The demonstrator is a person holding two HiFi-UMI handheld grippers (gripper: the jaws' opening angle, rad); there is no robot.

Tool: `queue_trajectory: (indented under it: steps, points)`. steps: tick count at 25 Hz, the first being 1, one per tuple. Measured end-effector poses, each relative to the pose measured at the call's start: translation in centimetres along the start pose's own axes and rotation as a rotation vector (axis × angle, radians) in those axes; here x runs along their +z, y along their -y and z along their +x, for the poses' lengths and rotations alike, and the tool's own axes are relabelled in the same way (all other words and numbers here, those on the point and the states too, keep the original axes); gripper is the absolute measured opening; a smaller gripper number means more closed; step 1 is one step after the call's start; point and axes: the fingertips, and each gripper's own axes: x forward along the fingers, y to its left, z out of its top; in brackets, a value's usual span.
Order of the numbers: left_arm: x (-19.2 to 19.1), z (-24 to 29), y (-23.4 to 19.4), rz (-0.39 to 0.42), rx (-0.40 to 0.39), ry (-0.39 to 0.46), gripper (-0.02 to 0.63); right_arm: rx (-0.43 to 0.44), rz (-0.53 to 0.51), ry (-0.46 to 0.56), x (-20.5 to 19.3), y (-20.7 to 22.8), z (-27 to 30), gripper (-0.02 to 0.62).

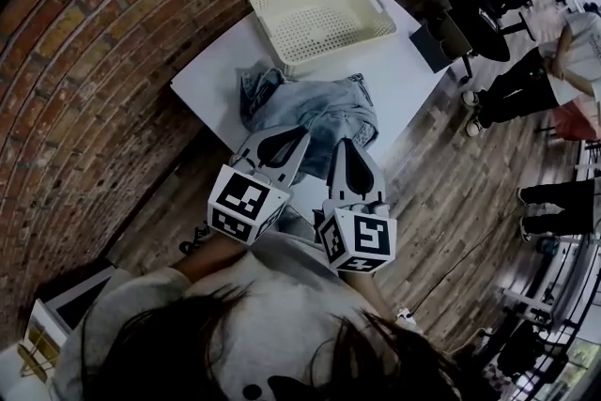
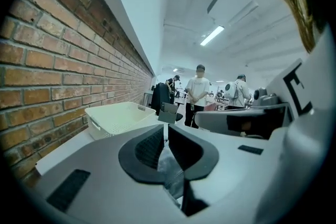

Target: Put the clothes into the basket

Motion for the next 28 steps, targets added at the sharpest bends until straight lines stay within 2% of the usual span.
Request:
queue_trajectory:
  steps: [2, 3, 6, 7, 9, 12, 16, 20, 28]
  points:
    - [-0.5, 0.6, -0.5, -0.002, -0.019, -0.028, 0.030, 0.032, 0.006, -0.018, -0.5, -0.1, 0.8, 0.008]
    - [-0.8, 1.0, -0.8, -0.010, -0.028, -0.044, 0.050, 0.051, 0.018, -0.030, -0.8, -0.2, 1.2, 0.030]
    - [-2.3, 2.0, -2.2, -0.065, -0.049, -0.096, 0.137, 0.120, 0.089, -0.090, -2.6, 0.2, 2.8, 0.155]
    - [-2.8, 2.3, -3.0, -0.072, -0.045, -0.112, 0.173, 0.141, 0.104, -0.114, -3.3, 0.5, 3.4, 0.224]
    - [-4.0, 3.0, -4.5, -0.064, -0.029, -0.151, 0.247, 0.162, 0.103, -0.153, -4.5, 1.4, 4.3, 0.307]
    - [-6.2, 3.9, -6.5, -0.062, -0.022, -0.223, 0.342, 0.156, 0.084, -0.193, -6.1, 3.3, 5.3, 0.372]
    - [-8.4, 4.6, -8.4, -0.109, -0.016, -0.277, 0.405, 0.141, 0.072, -0.267, -8.1, 5.5, 6.5, 0.444]
    - [-10.6, 5.5, -9.2, -0.121, -0.018, -0.346, 0.509, 0.126, 0.059, -0.324, -9.9, 7.2, 7.6, 0.577]
    - [-14.2, 6.9, -11.8, -0.154, 0.028, -0.473, 0.560, 0.069, 0.079, -0.445, -13.2, 11.6, 9.3, 0.578]
